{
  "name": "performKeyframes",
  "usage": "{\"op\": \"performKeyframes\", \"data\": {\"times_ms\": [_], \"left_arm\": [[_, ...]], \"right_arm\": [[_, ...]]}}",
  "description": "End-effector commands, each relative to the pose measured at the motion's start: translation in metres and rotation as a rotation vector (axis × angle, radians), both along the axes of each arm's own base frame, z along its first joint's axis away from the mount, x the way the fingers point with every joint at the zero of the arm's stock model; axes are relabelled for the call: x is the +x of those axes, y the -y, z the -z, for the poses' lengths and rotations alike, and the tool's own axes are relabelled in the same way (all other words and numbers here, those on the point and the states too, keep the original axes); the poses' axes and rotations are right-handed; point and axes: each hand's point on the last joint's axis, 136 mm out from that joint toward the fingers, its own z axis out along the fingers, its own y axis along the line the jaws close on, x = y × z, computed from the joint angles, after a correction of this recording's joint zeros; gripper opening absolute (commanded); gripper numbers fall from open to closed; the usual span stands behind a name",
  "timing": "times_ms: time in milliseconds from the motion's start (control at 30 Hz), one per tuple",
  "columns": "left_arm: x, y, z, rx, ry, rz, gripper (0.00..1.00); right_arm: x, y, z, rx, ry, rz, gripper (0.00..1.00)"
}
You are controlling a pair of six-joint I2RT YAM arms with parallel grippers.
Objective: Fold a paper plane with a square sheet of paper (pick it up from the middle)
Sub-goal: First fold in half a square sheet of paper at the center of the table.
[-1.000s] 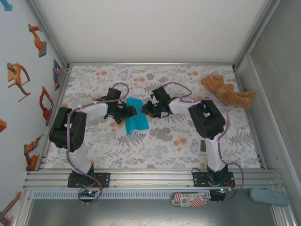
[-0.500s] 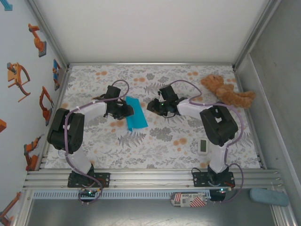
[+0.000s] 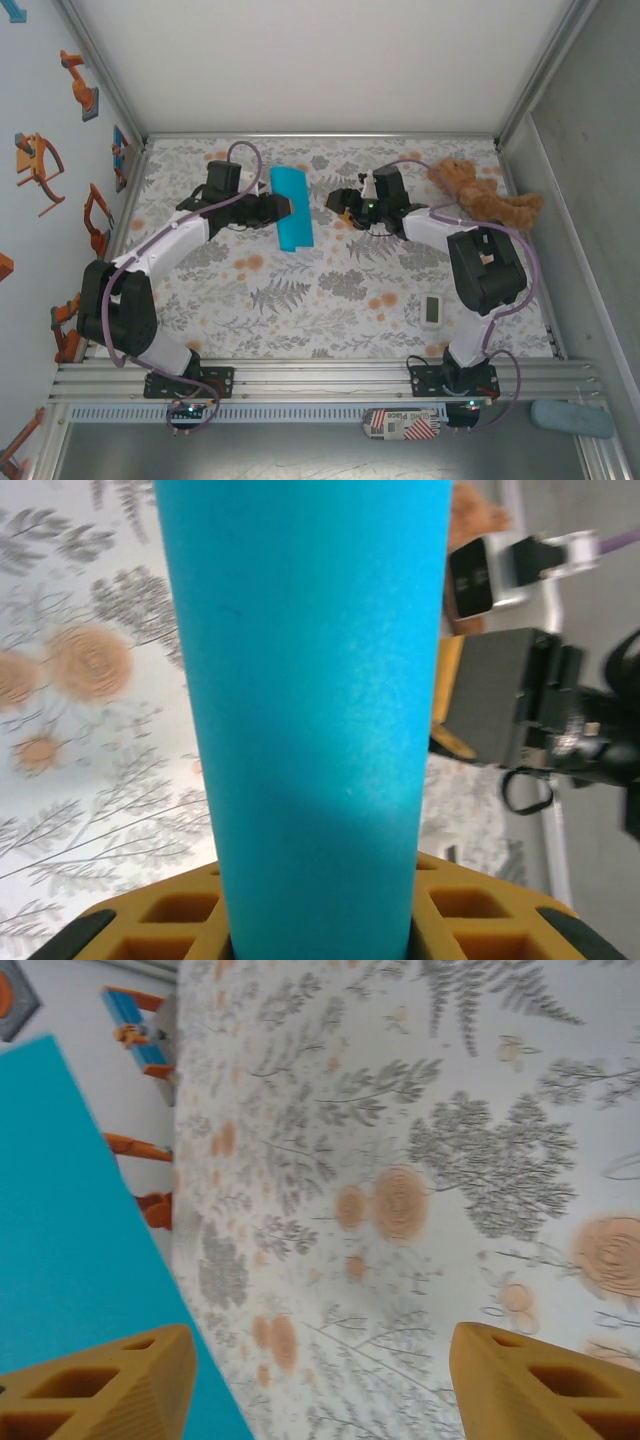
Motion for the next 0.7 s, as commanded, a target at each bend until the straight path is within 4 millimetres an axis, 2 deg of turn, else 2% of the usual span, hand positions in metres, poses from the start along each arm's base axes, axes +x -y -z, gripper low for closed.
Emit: {"op": "performKeyframes", "data": {"times_ms": [0, 167, 400, 667], "left_arm": [[0.004, 0.008, -0.036, -0.124, 0.022, 0.032, 0.35], [0.015, 0.006, -0.050, -0.223, -0.015, 0.005, 0.35], [0.021, 0.002, -0.056, -0.264, -0.037, -0.005, 0.34], [0.021, 0.007, -0.067, -0.313, -0.049, 0.027, 0.34]], "right_arm": [[0.001, -0.016, -0.056, 0.119, 0.125, -0.099, 0.74], [0.003, -0.024, -0.083, 0.181, 0.179, -0.134, 0.80], [0.010, -0.023, -0.090, 0.199, 0.169, -0.115, 0.79], [0.006, -0.040, -0.111, 0.321, 0.158, -0.236, 0.78]]}}
